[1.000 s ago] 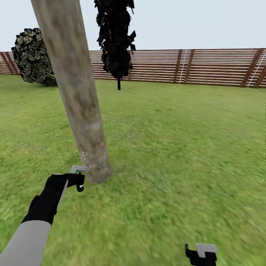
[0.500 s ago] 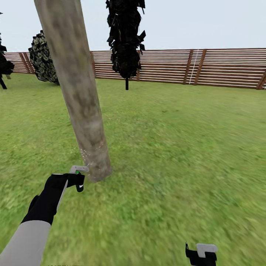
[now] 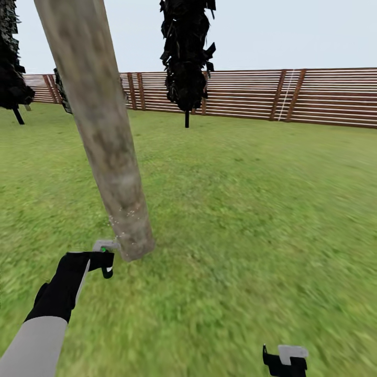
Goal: In the garden, pick up the pesticide atomizer on the floor and spray pesticide onto both trees until each tree trunk is fully covered.
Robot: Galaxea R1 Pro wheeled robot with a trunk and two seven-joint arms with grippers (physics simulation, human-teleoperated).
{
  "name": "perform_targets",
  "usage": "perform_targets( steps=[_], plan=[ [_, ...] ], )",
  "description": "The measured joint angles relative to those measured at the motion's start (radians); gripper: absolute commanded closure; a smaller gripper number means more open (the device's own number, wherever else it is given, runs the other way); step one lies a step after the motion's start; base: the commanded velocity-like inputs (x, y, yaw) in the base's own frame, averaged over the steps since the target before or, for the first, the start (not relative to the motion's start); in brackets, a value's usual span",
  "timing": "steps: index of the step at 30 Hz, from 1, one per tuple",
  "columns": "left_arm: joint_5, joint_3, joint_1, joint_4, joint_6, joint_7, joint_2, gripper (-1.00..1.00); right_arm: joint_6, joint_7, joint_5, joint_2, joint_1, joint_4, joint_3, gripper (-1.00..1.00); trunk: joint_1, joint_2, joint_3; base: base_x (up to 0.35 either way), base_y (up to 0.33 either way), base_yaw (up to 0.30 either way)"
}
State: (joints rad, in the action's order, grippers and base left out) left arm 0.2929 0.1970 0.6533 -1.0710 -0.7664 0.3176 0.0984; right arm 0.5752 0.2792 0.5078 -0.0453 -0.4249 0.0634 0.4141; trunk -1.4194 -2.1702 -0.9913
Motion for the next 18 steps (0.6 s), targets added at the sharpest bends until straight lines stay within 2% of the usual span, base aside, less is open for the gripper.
perform_targets(
  steps=[2,6,9,11,12,16,18],
  plan=[
    [-0.003,-0.004,-0.015,0.009,0.001,-0.003,-0.01,1.0,0.0,0.0,0.0,0.001,0.0,0.0,0.0,-1.0,0.0,0.0,0.0,0.144,-0.268,0.083],
    [-0.002,-0.003,-0.015,0.04,0.001,-0.005,-0.016,1.0,0.0,0.0,0.0,0.0,0.0,0.0,0.0,-1.0,0.0,0.0,0.0,0.145,-0.251,0.014],
    [0.006,0.017,-0.019,0.119,0.007,-0.003,0.016,1.0,0.0,0.0,0.0,0.0,0.0,0.0,0.0,-1.0,0.0,0.0,0.0,0.147,-0.142,0.001],
    [0.008,0.032,-0.022,0.134,0.008,-0.003,0.052,1.0,0.0,0.0,0.0,0.0,0.0,0.0,0.0,-1.0,0.0,0.0,0.0,0.095,-0.067,0.0],
    [-0.003,0.03,-0.03,0.14,0.007,-0.003,0.052,1.0,0.0,0.0,0.0,0.0,0.0,0.0,0.0,-1.0,0.0,0.0,0.0,0.02,-0.011,0.0],
    [-0.012,0.029,-0.031,0.14,0.013,-0.003,0.0,1.0,0.0,0.0,0.0,0.0,0.0,0.0,0.0,-1.0,0.0,0.0,0.0,0.005,-0.003,0.0],
    [-0.004,0.03,-0.029,0.14,0.031,-0.003,-0.013,1.0,0.0,0.0,0.0,0.0,0.0,0.0,0.0,-1.0,0.0,0.0,0.0,0.0,0.0,0.0]
  ],
)
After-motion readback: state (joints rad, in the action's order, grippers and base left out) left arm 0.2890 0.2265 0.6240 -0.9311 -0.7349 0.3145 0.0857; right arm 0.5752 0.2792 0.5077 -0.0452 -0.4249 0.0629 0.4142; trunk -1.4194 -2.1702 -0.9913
